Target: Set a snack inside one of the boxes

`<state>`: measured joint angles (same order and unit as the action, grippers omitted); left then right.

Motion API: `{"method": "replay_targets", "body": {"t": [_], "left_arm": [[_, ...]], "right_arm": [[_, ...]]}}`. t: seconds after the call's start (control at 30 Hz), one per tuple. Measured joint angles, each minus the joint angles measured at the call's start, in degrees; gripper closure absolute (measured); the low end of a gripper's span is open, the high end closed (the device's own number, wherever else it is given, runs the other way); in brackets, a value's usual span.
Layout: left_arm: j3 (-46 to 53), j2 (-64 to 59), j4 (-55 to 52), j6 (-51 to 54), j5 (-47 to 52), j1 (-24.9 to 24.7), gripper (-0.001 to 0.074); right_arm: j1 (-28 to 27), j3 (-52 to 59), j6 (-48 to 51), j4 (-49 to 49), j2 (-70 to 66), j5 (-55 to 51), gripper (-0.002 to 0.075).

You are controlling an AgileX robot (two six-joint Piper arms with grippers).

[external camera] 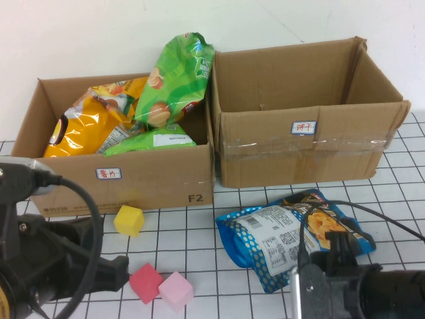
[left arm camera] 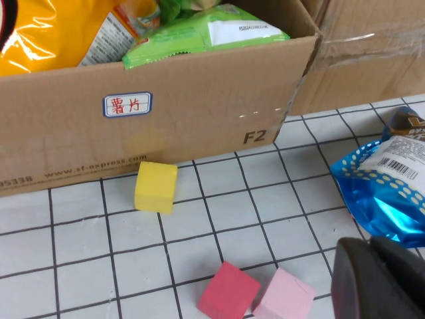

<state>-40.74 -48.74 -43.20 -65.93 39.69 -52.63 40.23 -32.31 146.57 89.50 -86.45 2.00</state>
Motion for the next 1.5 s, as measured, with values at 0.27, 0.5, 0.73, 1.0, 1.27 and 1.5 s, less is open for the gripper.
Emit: {"method": "replay_targets", "body": {"t": [0.27,0.5,0.73,1.0,1.27,1.5], "left_arm": [[0.0,0.0,0.3,0.4,0.1,0.0,0.0736],[0.0,0.0,0.5,1.2,0.1,0.0,0.0736],[0.0,0.0,1.0,2.1,0.1,0.0,0.0736],[0.0,0.0,2.3,4.2,0.2,0.0,0.0736],[0.0,0.0,2.6,4.4,0.2,0.0,0.0736],[0.0,0.0,3.2,4.4,0.2,0.0,0.0736]], "right_arm": [[0.0,-3.6,0.0,1.0,-1.7,-2.5,0.0258],[0.0,-5.7,0.1,1.1,-7.2,1.1,0.0258],[0.1,-7.5,-0.7,1.6,-9.6,7.3,0.0293],[0.1,-8.3,-6.6,5.2,-9.7,11.2,0.0463],[0.1,-8.3,-10.3,10.7,-4.6,27.6,0.0592],[0.1,-8.3,-24.9,11.2,2.4,26.0,0.0600]]}}
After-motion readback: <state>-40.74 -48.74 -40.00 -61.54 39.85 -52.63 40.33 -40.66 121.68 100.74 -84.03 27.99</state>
